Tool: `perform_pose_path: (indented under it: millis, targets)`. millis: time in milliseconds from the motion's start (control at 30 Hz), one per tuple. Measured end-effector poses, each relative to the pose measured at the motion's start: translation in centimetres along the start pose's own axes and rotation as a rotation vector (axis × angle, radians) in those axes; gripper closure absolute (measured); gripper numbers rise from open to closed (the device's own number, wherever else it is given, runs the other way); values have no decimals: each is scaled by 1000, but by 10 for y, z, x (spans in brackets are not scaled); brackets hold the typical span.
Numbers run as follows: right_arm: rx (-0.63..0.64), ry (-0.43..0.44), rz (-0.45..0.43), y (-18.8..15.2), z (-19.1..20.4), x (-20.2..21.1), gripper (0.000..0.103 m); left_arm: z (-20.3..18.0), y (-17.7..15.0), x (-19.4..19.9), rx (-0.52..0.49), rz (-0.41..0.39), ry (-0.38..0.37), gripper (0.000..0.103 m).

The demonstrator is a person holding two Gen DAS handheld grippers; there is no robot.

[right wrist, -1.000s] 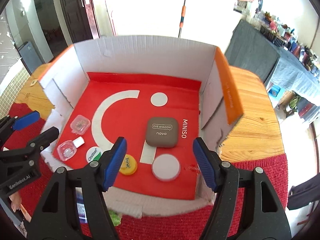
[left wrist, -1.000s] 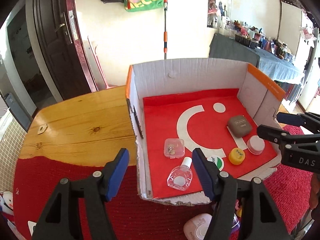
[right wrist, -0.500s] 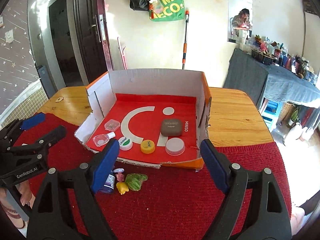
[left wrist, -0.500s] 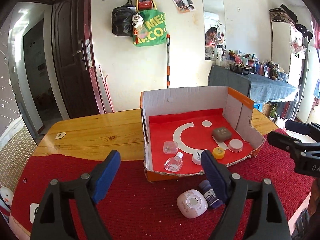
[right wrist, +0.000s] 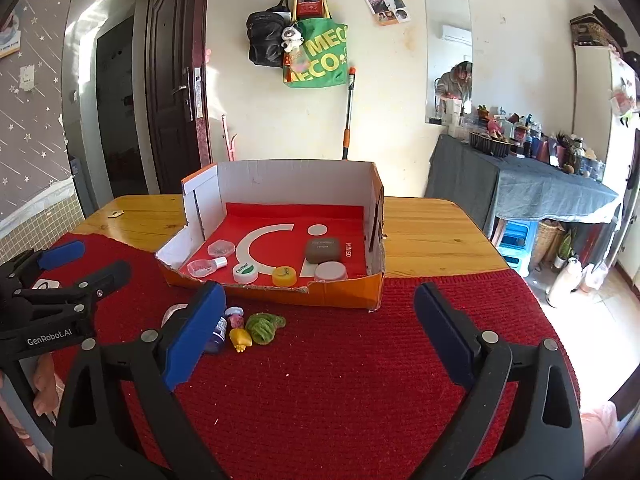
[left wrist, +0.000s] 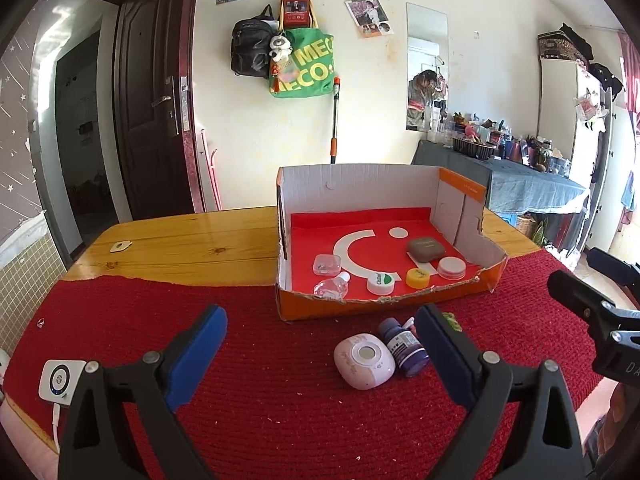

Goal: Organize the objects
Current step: 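Withdraw both open grippers from the box back over the mat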

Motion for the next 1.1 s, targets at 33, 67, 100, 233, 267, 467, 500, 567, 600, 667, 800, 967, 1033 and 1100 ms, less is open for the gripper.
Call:
perform_pose_path:
  millis: [33,67,100,233,267,467,500,567,600,667,800,967,1033,1100]
  targets:
    - [4,-4,-11,-3,0,0,6,-1,-4,-1,-4,2,10,6]
    - [5,-12,-32,-6,0,1,6,-1,-7,-2,-6,7,16,6]
    - [6,-22,-53,-8,0,2,6,-2,-12,-4,-3,16,15,6]
    - [14,-24,-50,-23,-1,-2,4,-5,-30,-12,33,50,-34,6]
    - [7,-18,-38,-28,-2,-5,4,-6,-34,-14,41,58,-44,6]
    - [-41,-14,27,-54,-11,-22,4,-11,-55,-24,50,102,-54,5]
    - [-48,-20,36,-58,-13,-25,4,-11,-58,-26,48,113,-56,5]
    - [-61,-24,60,-65,-17,-30,4,-12,-63,-29,53,127,-64,5]
    - [-69,-26,74,-67,-19,-32,4,-12,-64,-30,53,131,-67,5]
    - [-86,-26,93,-71,-23,-36,4,-12,-67,-32,50,140,-64,5]
    - [-104,-30,123,-76,-29,-40,4,-13,-70,-35,55,153,-68,5]
    - [-105,-36,133,-80,-30,-42,4,-12,-72,-38,64,163,-77,5]
    - [-105,-35,134,-80,-31,-42,4,-12,-73,-39,66,171,-80,5]
    - [-102,-39,139,-81,-31,-42,4,-12,-74,-41,71,178,-88,5]
Point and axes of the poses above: each gripper's, at about its wrist camera, not at the fingertips, and x roughly against the way its jaws point, z to its left, y to its top, the point moved 7 cm from there along -x, roughly the way its jaws point, and after that the axes turned 15 degrees about -x, right-handed, at the moved point
